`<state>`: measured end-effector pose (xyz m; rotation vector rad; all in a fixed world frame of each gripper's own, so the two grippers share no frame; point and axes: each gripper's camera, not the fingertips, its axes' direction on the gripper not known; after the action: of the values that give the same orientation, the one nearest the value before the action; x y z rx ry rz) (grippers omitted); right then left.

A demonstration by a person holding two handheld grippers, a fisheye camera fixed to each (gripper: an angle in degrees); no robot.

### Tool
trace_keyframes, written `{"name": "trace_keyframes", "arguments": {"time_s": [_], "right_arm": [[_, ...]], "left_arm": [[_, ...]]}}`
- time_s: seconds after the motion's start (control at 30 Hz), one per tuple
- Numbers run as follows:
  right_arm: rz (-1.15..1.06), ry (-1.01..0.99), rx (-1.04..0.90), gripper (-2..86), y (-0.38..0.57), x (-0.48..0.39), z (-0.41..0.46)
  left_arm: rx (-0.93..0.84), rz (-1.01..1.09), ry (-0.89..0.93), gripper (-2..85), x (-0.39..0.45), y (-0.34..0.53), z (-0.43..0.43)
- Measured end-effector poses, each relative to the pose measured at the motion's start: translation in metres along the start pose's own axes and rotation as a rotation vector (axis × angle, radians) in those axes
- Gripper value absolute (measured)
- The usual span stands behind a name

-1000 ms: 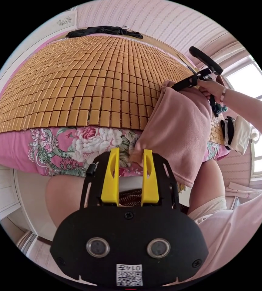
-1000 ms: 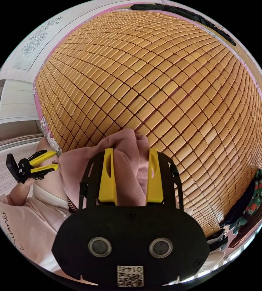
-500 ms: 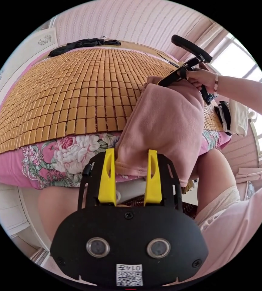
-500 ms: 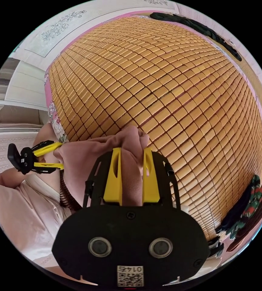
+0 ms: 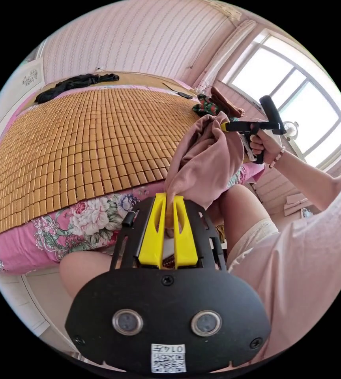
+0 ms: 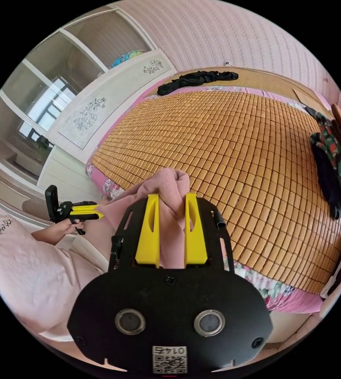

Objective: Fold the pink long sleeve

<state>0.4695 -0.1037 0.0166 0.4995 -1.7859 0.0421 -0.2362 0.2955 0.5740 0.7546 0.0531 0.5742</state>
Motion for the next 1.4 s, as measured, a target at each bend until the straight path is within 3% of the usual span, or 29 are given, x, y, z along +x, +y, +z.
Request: {"name": "trace_keyframes", "arguments": {"time_s": [0.23, 0.47, 0.6, 0.73, 0.8, 0.83, 0.9, 1.0, 1.13, 1.4], "right_arm": [[0.215, -0.174, 0.191, 9.1, 0.128, 0.046, -0.057], [0.281, -0.096, 0.356, 8.9, 0.191, 0.073, -0.138], [0.188, 0.061, 0.348, 8.6, 0.178, 0.099, -0.231], [0.150, 0.186, 0.396, 9.3, 0.115, 0.147, -0.343], [0.153, 0.251, 0.372, 10.9, 0.068, 0.180, -0.377], [0.200, 0.338, 0.337, 12.4, 0.036, 0.208, -0.390], [0.325, 0.499, 0.270, 14.6, 0.001, 0.254, -0.393], [0.580, 0.648, 0.244, 14.9, -0.005, 0.314, -0.355], [0.582, 0.475, 0.248, 11.3, 0.031, 0.364, -0.246], [0.368, 0.751, 0.303, 9.3, 0.076, 0.334, -0.201]], "left_arm": [[0.069, 0.077, 0.068, 0.4, 0.032, -0.007, -0.036], [0.030, 0.189, 0.244, 0.1, 0.056, -0.062, 0.002], [0.055, 0.233, 0.434, 0.3, 0.075, -0.126, 0.034], [0.141, 0.361, 0.636, 1.4, 0.113, -0.244, 0.072], [0.184, 0.377, 0.633, 2.3, 0.125, -0.306, 0.098], [0.164, 0.289, 0.634, 3.1, 0.126, -0.351, 0.123], [0.166, 0.187, 0.649, 4.3, 0.126, -0.409, 0.163], [0.149, 0.099, 0.417, 5.1, 0.113, -0.463, 0.247], [0.070, -0.075, 0.521, 4.6, 0.064, -0.448, 0.317], [0.041, 0.276, 0.241, 4.0, 0.024, -0.306, 0.297]]}}
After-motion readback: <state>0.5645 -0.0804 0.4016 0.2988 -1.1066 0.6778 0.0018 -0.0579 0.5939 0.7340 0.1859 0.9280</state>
